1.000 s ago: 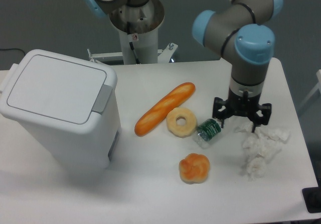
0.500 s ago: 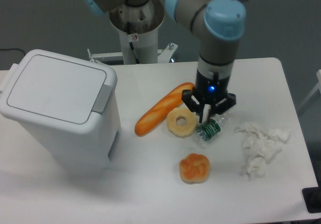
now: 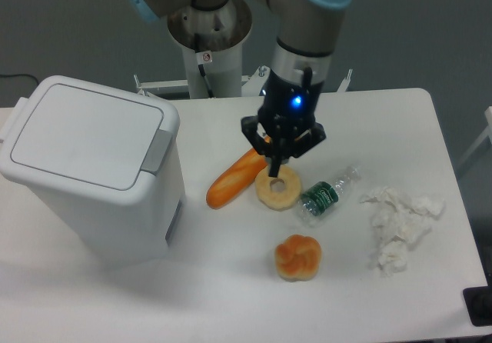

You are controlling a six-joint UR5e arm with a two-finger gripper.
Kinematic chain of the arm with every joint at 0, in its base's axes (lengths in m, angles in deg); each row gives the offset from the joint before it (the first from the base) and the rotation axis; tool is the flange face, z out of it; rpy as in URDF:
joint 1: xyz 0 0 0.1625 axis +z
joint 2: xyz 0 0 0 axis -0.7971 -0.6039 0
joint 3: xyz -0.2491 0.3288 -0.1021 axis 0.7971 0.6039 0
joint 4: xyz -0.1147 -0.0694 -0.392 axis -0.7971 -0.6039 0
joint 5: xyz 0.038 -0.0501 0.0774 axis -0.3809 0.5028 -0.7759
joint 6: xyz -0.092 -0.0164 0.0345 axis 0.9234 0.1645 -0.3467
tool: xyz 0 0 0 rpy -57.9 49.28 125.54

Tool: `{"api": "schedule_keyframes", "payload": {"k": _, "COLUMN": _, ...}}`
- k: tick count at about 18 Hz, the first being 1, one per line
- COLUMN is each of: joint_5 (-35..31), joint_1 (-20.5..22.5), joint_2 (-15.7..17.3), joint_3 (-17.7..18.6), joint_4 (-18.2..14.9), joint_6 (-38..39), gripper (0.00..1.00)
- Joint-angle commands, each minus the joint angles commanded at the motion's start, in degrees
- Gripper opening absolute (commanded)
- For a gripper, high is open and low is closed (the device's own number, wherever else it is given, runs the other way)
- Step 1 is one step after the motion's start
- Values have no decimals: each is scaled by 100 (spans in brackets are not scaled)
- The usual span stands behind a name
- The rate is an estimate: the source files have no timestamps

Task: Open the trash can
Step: 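Carry the gripper over the baguette to the trash can lid edge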

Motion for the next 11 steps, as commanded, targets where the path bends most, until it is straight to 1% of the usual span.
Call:
{"api": "schedule_keyframes", "payload": {"k": 4, "joint_5": 88, "joint_1": -360, "joint_2": 132, "joint_3": 0, "joint_4": 9, "joint_6": 264, "gripper": 0}}
{"api": "schedule_keyframes", "payload": {"k": 6, "joint_5": 158, "joint_1": -448, "joint_2": 202, "joint_3": 0, "joint_4": 9, "joint_6": 344, "gripper": 0}}
{"api": "schedule_keyframes", "payload": {"k": 7, "joint_5": 254, "joint_1": -666, "joint_2": 246, "joint_3": 35, "joint_4": -9, "joint_6": 361, "gripper": 0}}
{"api": "schedule_keyframes", "payload": {"k": 8, "joint_5": 255, "joint_1": -738, "joint_2": 264, "joint_3": 87, "joint_4": -9, "joint_6": 361, "gripper": 0}}
{"api": "schedule_keyframes", "payload": {"k": 10, "joint_5": 255, "joint_1": -888, "joint_2": 395, "joint_3": 359, "joint_4": 9, "joint_6": 361, "gripper": 0}}
{"api": "schedule_keyframes", "payload": {"k": 11, "joint_5": 264, "joint_1": -897, "joint_2": 422, "joint_3": 456, "joint_4": 17, "joint_6": 361, "gripper": 0}}
